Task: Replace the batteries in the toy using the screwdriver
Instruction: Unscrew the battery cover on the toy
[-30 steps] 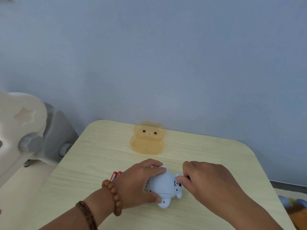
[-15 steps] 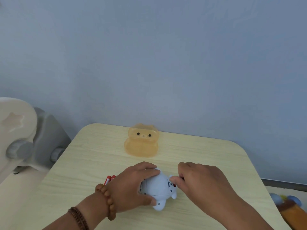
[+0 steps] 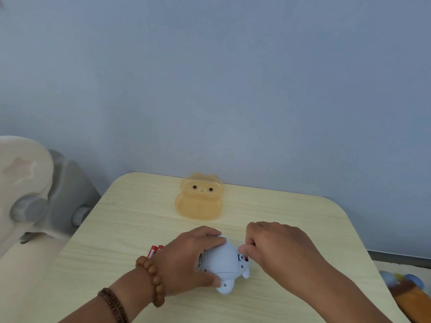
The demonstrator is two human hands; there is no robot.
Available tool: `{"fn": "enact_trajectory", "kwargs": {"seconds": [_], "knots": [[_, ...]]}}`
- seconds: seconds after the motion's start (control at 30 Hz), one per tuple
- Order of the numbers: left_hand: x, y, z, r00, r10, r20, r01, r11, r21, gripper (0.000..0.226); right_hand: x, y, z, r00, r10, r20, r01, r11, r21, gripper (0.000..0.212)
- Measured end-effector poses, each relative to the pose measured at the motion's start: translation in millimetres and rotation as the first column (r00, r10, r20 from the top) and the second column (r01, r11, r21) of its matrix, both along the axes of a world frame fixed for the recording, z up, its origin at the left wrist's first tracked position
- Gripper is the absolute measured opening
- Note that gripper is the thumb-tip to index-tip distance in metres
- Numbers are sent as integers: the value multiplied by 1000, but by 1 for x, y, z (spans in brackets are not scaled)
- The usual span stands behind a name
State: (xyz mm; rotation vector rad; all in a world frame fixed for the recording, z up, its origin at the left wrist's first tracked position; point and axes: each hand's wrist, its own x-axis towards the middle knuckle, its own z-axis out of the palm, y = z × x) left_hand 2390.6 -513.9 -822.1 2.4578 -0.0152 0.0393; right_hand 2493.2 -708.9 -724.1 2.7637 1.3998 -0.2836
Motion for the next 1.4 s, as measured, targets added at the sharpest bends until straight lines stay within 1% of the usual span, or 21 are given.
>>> {"fn": "enact_trajectory", "kwargs": {"seconds": [0.1, 0.13, 0.2, 0.23, 0.27, 0.33, 0.43, 0.47, 0.5, 0.57, 0.63, 0.67, 0.77, 0.87, 0.9, 1.0, 1.07, 1.1, 1.27, 1.4], "knots": [[0, 1, 0, 1000, 4, -2, -4, 1000, -13, 84, 0, -3, -2, 1000, 4, 7, -4, 999, 33, 33], [-1, 1, -1, 1000, 4, -2, -4, 1000, -16, 84, -1, -6, -2, 1000, 9, -22, -8, 999, 48, 30], [-1, 1, -1, 1000, 3, -5, -3, 1000, -22, 84, -1, -11, 1, 996, 19, -86, -14, 999, 52, 16], [-1, 1, -1, 1000, 2, -7, -3, 1000, -25, 84, 0, -13, 3, 995, 29, -97, -26, 999, 39, 9], [-1, 1, -1, 1000, 1, -7, -2, 1000, -25, 83, 0, -13, 4, 995, 37, -93, -35, 999, 25, 9], [0, 1, 1, 1000, -1, -6, 1, 1000, -22, 82, 1, -11, 3, 997, 44, -56, -44, 999, 2, 16], [0, 0, 2, 1000, 1, -5, -1, 1000, -26, 82, 1, -5, -1, 999, 39, 33, -38, 999, -20, 34], [0, 0, 2, 1000, 3, -9, -3, 999, -35, 82, 0, -5, -2, 999, 38, 37, -38, 999, -15, 36], [0, 0, 1, 1000, 4, -12, -5, 999, -43, 82, 1, -6, -2, 999, 36, 21, -36, 999, 0, 35], [0, 0, 0, 1000, 5, -16, -6, 999, -43, 82, 0, -10, 1, 999, 37, -40, -36, 999, 22, 23], [1, 0, -1, 1000, 2, -14, -2, 1000, -31, 83, -2, -12, 5, 997, 47, -68, -47, 999, 2, 8], [1, 0, -1, 1000, -1, -13, 0, 1000, -29, 83, -2, -12, 6, 997, 51, -64, -52, 999, -13, 3], [2, -1, 0, 1000, -4, -13, 4, 999, -32, 82, 0, -10, 3, 998, 55, 2, -55, 997, -56, 15], [2, -1, 1, 1000, -6, -16, 5, 1000, -31, 82, 2, -6, -4, 996, 53, 70, -49, 997, -61, 33], [2, -1, 1, 1000, -8, -17, 7, 1000, -27, 82, 2, -6, -5, 997, 48, 63, -46, 998, -39, 33], [2, -1, 1, 1000, -9, -20, 9, 1000, -12, 82, 3, -11, -1, 999, 27, -21, -27, 999, 28, 20], [3, -2, 1, 1000, -11, -20, 11, 1000, -3, 82, 3, -13, 2, 998, 47, -46, -47, 999, 9, 8], [3, -2, 1, 1000, -13, -20, 13, 1000, -3, 82, 3, -14, 3, 997, 56, -43, -56, 998, -4, 7], [4, -2, 0, 1000, -23, -19, 24, 1000, 8, 83, 3, -11, -3, 997, 65, 38, -64, 998, -16, 23], [5, -1, -2, 999, -23, -22, 24, 1000, 10, 83, 4, -12, -10, 997, 29, 77, -30, 1000, 4, 34]]}}
